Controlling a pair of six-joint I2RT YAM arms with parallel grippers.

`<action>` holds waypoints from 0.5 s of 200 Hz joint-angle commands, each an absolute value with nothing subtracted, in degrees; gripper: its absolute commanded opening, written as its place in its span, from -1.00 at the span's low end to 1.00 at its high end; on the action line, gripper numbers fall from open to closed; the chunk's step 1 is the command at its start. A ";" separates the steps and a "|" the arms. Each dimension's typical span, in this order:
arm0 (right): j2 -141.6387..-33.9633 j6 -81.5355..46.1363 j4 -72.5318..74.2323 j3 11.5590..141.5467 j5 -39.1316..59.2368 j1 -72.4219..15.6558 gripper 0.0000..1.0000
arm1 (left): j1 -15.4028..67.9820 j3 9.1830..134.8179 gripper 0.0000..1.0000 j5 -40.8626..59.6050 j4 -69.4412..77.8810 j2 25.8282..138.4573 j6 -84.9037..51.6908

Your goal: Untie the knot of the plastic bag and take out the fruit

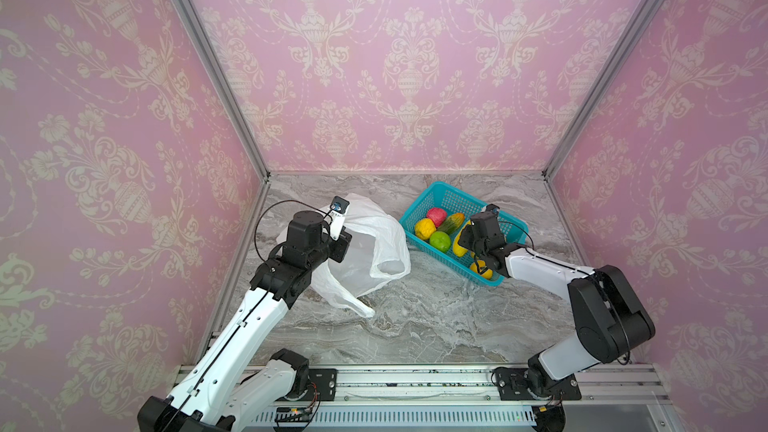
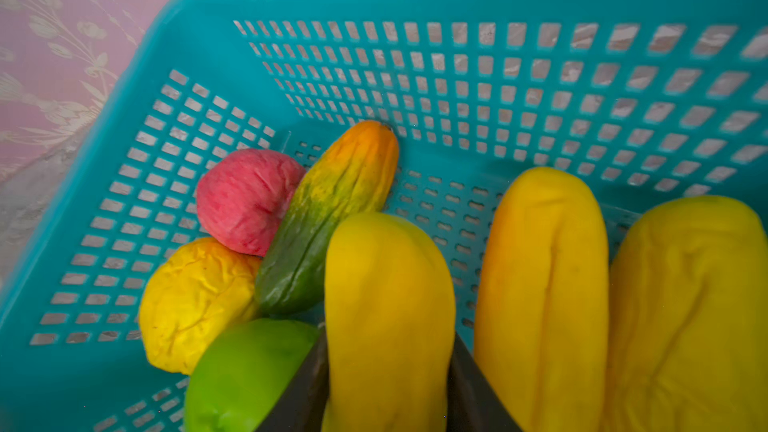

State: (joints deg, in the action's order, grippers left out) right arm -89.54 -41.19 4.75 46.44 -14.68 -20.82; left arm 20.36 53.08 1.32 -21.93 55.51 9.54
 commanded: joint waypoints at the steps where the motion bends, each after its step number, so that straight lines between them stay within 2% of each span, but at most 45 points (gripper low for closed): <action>1: -88.42 -42.23 3.28 44.48 -15.77 -20.95 0.13 | 19.95 53.00 -1.00 2.47 -21.27 55.31 10.37; 14: -87.19 -42.08 4.15 43.43 -15.46 -20.96 0.37 | 19.97 53.04 -1.00 2.46 -21.25 55.20 10.35; 31: -85.27 -41.80 5.15 42.23 -14.54 -21.00 0.59 | 19.87 53.00 -1.00 2.37 -21.07 54.77 10.45; 62: -80.27 -41.36 5.28 39.87 -13.87 -21.01 0.78 | 18.34 52.61 -1.00 0.83 -18.93 55.27 10.47; 100: -70.69 -40.51 6.20 35.02 -14.86 -21.01 0.98 | 14.15 58.60 -1.00 -1.82 -15.56 58.53 8.49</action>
